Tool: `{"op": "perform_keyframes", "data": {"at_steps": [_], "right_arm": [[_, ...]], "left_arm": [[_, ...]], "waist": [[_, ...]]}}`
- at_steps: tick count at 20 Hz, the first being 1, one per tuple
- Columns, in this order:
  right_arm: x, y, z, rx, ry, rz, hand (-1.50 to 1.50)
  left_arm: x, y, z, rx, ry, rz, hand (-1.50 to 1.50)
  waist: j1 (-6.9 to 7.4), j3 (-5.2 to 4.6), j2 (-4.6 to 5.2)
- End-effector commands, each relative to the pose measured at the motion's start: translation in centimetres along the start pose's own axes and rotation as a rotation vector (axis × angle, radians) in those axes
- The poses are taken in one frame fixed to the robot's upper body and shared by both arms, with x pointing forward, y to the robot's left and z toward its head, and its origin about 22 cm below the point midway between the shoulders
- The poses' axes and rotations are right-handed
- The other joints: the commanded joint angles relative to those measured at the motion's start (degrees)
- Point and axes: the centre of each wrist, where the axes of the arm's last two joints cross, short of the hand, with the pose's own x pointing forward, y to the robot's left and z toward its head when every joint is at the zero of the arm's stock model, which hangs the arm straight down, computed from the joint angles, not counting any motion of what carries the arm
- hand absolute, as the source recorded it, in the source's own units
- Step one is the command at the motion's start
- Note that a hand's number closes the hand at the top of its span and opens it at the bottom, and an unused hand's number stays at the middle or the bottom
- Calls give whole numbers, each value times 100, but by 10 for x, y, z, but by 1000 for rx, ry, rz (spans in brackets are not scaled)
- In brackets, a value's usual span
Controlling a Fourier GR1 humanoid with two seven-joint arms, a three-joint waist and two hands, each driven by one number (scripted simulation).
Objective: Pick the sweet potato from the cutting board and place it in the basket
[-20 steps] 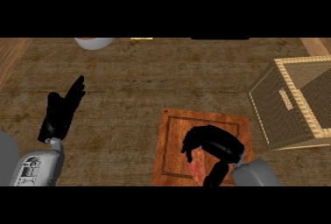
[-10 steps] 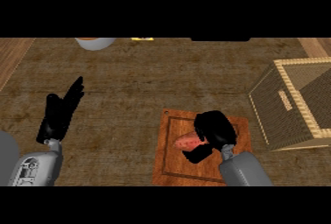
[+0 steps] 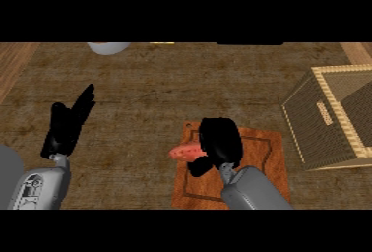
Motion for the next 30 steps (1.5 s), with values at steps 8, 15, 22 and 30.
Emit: {"op": "perform_keyframes", "data": {"at_steps": [8,15,22,30], "right_arm": [[48,-121,70,-323,-78,-531,150],[48,-204,100,-458,-28,-554,150],[48,-271,86,-526,31,-536,150],[4,-299,35,-525,260,-227,150]], "left_arm": [[-9,-13,4,20,17,-2,0],[-14,-5,8,12,20,0,0],[-4,-5,2,9,22,1,0],[3,1,-1,25,21,20,0]], "waist": [[-70,0,-35],[-87,0,-19],[-98,-2,-19],[-218,-7,-21]]}}
